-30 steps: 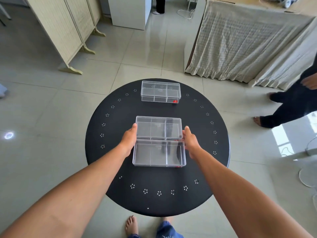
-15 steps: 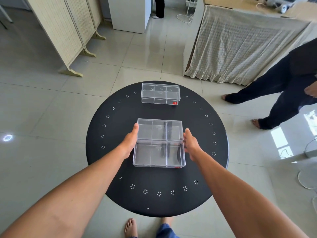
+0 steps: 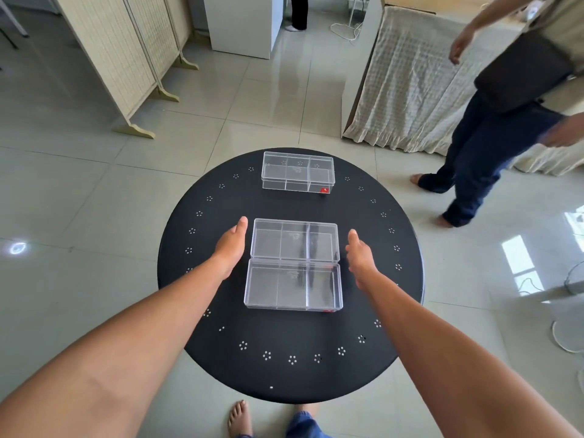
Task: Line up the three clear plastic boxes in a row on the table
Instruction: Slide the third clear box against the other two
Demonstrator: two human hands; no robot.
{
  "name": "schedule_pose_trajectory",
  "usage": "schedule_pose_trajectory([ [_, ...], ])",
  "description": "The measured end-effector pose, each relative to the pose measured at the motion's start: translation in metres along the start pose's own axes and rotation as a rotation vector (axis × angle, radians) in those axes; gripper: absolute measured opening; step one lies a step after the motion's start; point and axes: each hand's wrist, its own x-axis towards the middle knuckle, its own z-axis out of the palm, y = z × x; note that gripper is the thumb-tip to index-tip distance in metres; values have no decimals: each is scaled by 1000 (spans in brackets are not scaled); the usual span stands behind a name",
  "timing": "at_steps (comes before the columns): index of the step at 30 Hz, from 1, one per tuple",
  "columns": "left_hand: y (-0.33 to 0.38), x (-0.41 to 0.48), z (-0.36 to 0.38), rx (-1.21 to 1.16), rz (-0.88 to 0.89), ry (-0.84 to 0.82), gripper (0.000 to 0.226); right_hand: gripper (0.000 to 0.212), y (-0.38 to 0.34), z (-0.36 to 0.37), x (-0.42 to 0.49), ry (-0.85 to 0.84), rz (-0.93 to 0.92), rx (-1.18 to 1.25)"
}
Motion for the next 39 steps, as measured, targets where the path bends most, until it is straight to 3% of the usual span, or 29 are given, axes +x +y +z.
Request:
schedule_pose_trajectory([
  [4,15,26,-10,58,65,34,44,34,-28,0,17,17,-49,-53],
  [6,25,43,-11,96,95,67,20,32,-45,2,27,18,-81,-74],
  [8,38,58,-10,100,89,89,24,33,-59,7,42,14,-103,-80],
  [10,50,76,-7,101,97,82,10,34,-73,12,56,8,-123,-85],
  [14,75,103,8,67,77,50,41,33,-93,20,85,-6,-157,-101],
  [16,86,113,15,47,58,26,42,34,-102,23,98,-11,-166,-129],
  [20,104,135,28,25,38,43,66,20,-118,30,125,-37,-146,-132],
  [27,107,159,45,-11,41,62,64,39,-129,38,152,-142,-122,-92],
  [33,96,160,44,-12,48,13,54,42,-123,43,147,-189,-137,-78],
  [39,78,133,33,-31,71,-12,66,41,-102,34,129,-193,-148,-64],
])
